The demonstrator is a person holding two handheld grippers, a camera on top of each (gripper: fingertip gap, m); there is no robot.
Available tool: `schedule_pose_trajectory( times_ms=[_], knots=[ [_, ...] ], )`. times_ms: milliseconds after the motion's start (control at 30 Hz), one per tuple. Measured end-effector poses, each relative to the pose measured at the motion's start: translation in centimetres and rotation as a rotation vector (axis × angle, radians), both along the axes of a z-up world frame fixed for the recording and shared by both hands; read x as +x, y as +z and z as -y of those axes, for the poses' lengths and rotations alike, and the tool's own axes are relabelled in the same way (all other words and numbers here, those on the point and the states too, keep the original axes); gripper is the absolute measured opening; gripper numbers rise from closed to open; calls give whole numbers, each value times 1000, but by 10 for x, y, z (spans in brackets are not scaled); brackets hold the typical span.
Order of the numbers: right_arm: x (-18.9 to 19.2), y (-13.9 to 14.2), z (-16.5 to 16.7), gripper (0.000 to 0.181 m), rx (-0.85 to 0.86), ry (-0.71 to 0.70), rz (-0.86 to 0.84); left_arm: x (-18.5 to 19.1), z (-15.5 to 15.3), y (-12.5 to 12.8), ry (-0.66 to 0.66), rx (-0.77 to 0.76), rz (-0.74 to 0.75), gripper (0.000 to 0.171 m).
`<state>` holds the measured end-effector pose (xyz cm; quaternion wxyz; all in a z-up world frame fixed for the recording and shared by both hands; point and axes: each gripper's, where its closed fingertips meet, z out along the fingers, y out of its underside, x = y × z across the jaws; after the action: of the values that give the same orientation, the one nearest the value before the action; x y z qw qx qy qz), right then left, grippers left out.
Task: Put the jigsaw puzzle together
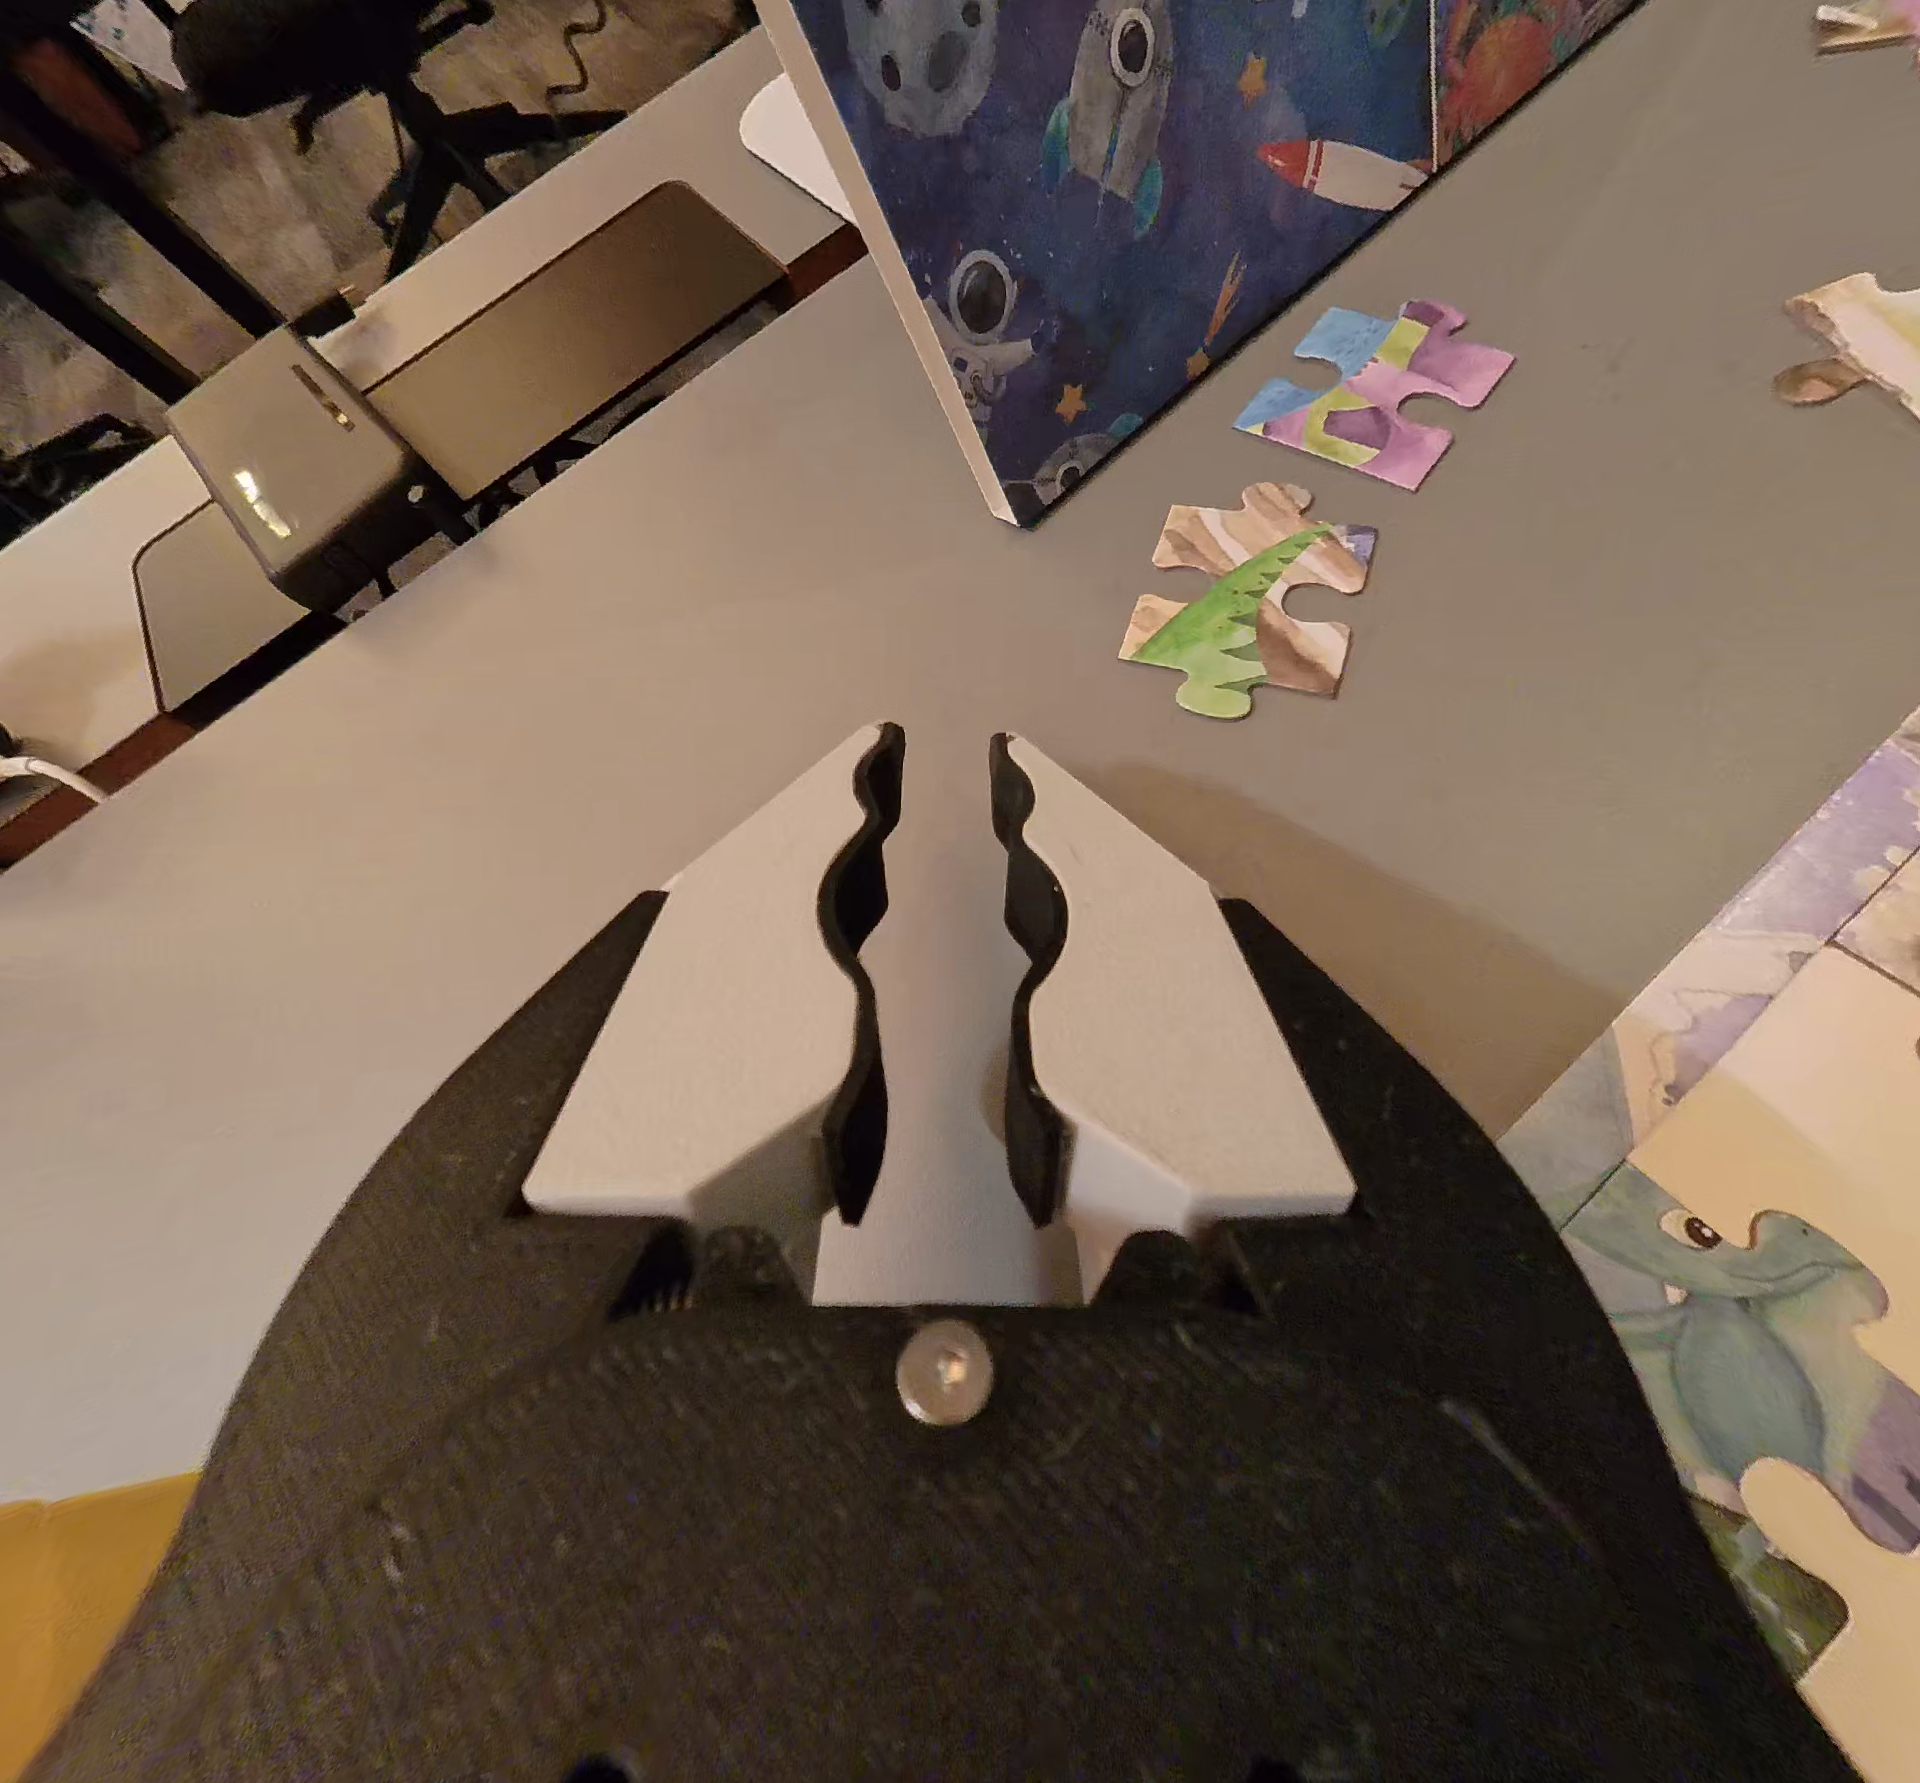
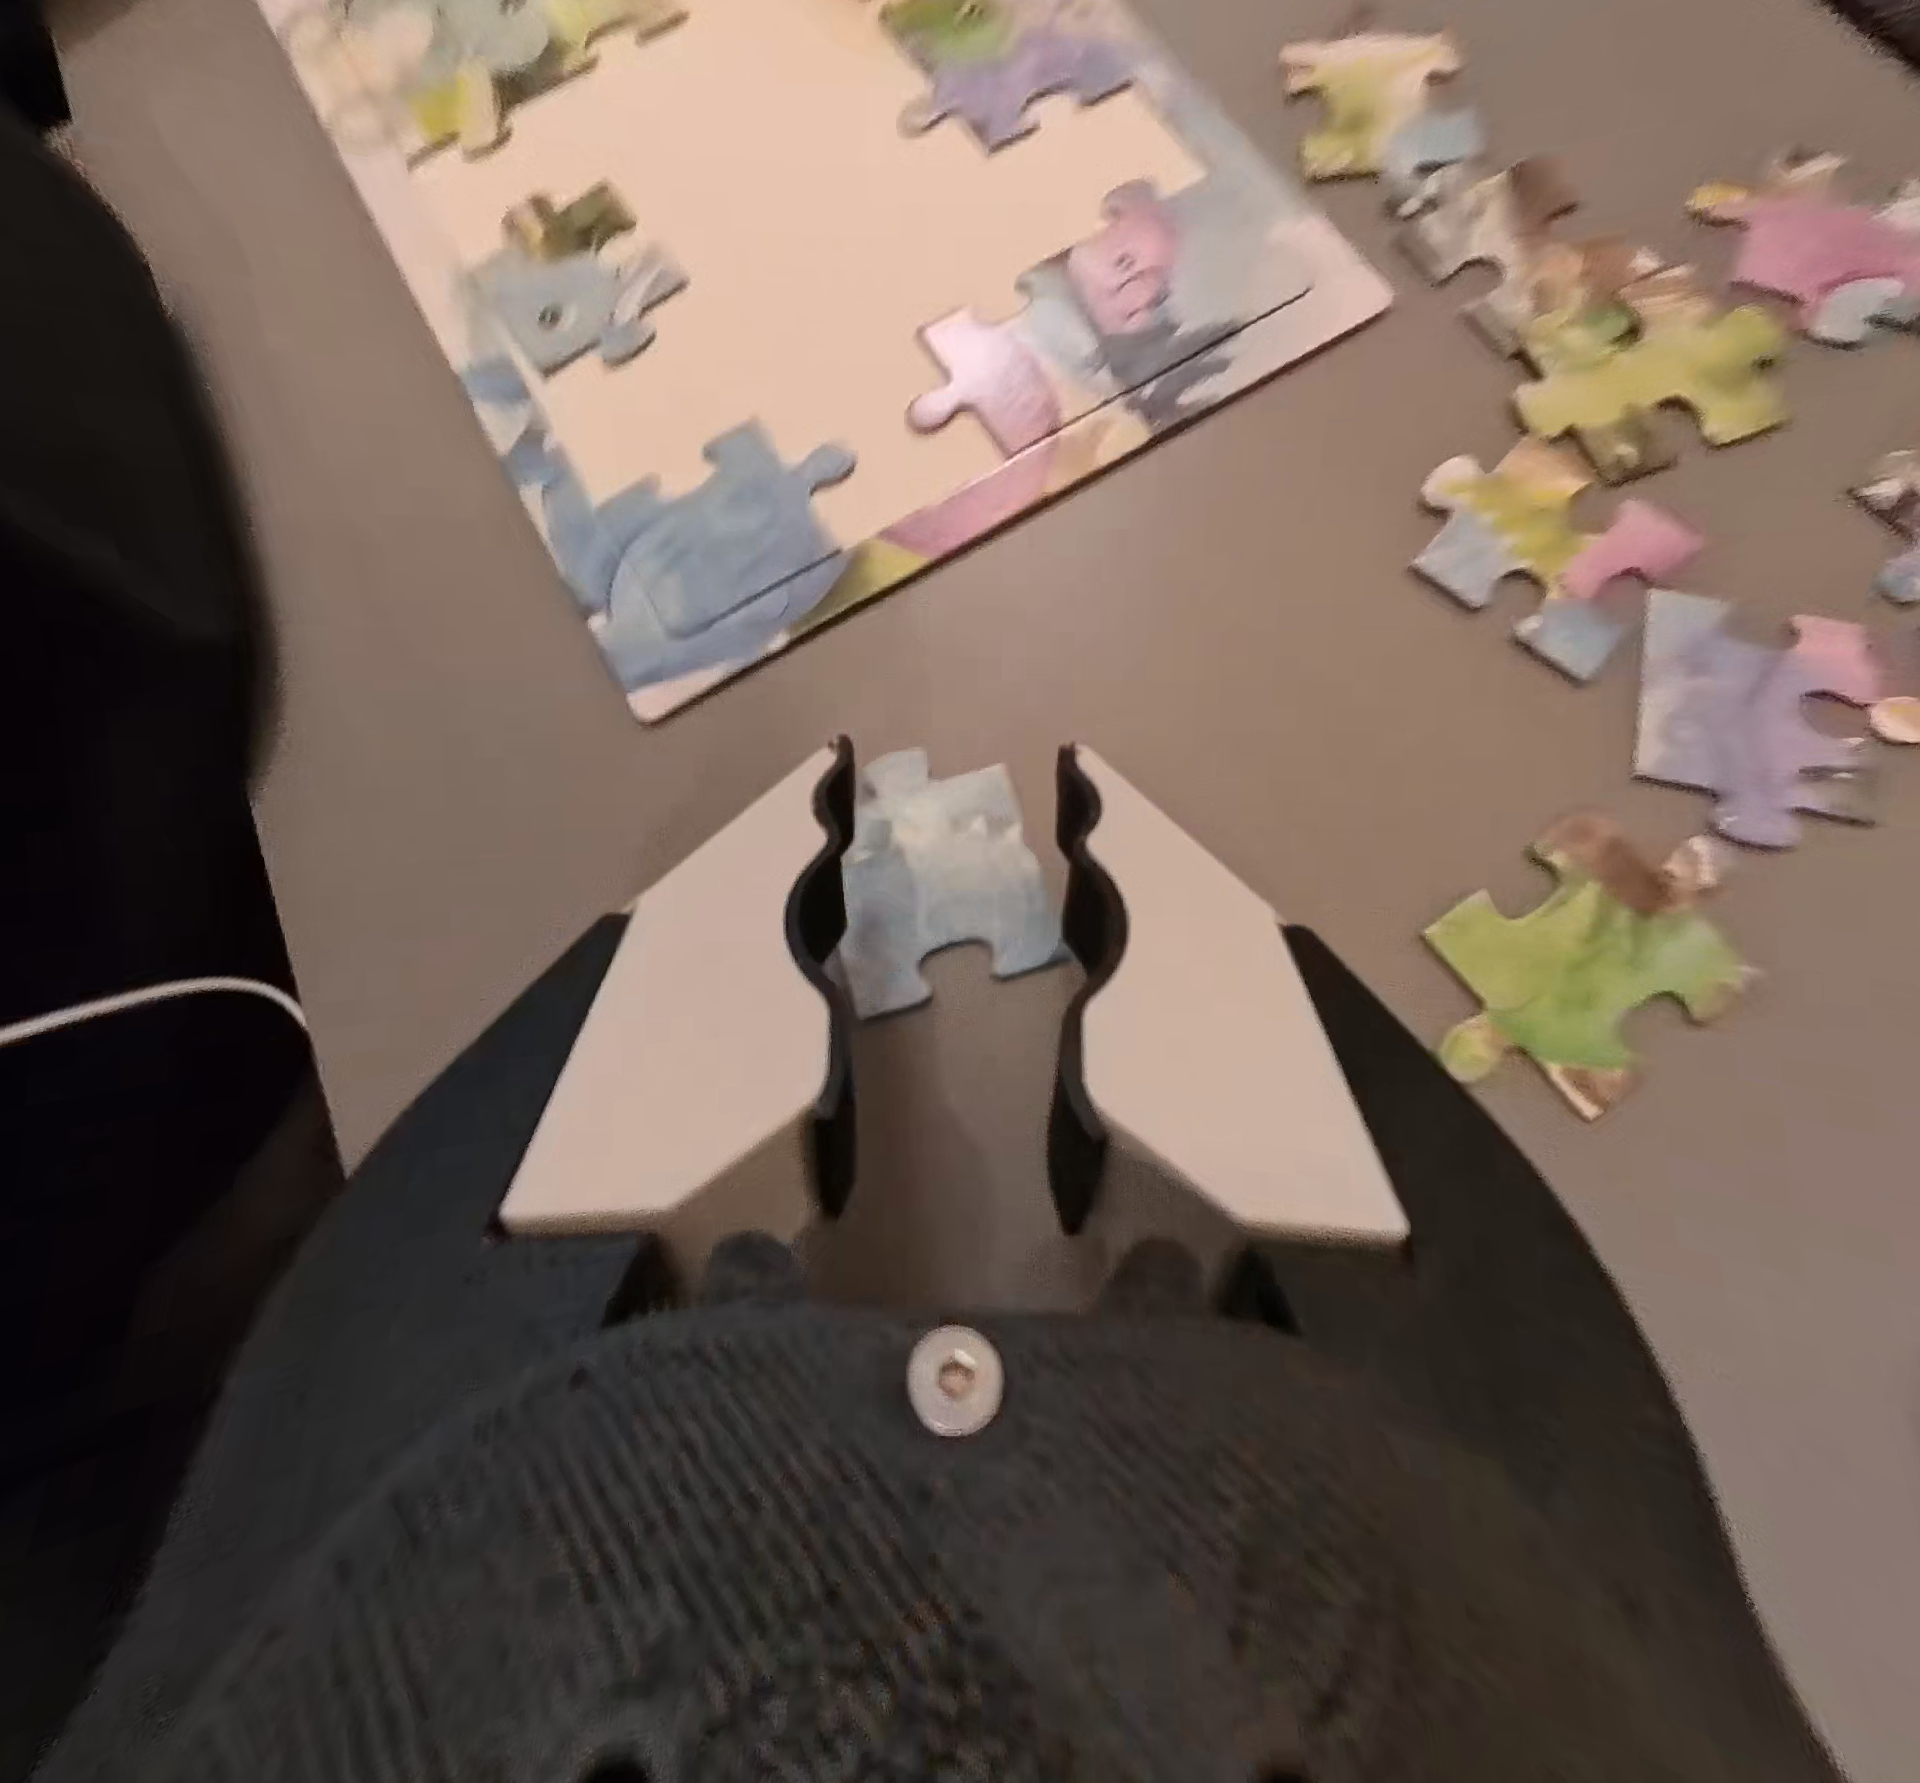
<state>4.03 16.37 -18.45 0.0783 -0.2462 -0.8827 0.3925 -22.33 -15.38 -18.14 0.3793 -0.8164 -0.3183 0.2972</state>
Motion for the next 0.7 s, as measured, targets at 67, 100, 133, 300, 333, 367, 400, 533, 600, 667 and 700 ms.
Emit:
schedule_pose_trajectory(
  times_ms=[67,100,133,300,333,367,400,533,600,667,700],
  knots=[
    [8,-7,-1,40,14,18,17,1,0,0,1,-9,-4,15],
    [11,-10,-2,42,10,16,33,1,0,-1,2,-12,-4,15],
    [13,-12,-3,46,5,11,51,1,0,-1,3,-13,-3,15],
    [21,-20,-9,57,-12,-15,102,1,1,-1,7,-10,-3,15],
    [22,-21,-11,57,-9,-21,104,1,1,-1,8,-10,-2,15],
    [23,-21,-12,56,-7,-26,102,1,1,-1,8,-11,-2,15],
    [24,-21,-14,56,0,-31,97,1,1,-1,9,-13,-3,15],
    [26,-23,-18,57,30,-41,66,1,0,-2,9,-27,-7,15],
    [25,-23,-18,58,44,-46,57,2,0,-2,8,-35,-10,15],
    [25,-24,-19,57,56,-51,49,2,0,-3,8,-44,-13,15],
    [24,-24,-20,57,63,-54,43,2,0,-3,7,-47,-14,15]
  ],
)
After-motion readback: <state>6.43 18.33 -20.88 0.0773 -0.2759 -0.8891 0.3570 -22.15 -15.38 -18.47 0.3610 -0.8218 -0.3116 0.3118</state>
